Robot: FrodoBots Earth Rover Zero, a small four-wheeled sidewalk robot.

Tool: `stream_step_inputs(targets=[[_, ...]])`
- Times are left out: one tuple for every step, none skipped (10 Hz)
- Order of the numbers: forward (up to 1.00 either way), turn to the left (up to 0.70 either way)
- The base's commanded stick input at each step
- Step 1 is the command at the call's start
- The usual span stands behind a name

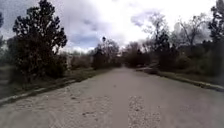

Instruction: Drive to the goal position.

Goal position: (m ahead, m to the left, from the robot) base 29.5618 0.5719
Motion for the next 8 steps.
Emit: stream_step_inputs(targets=[[0.7,0.0],[0.7,0.0],[0.7,0.0],[0.7,0.0],[0.7,-0.15],[0.7,-0.27],[0.7,-0.27],[0.7,-0.13]])
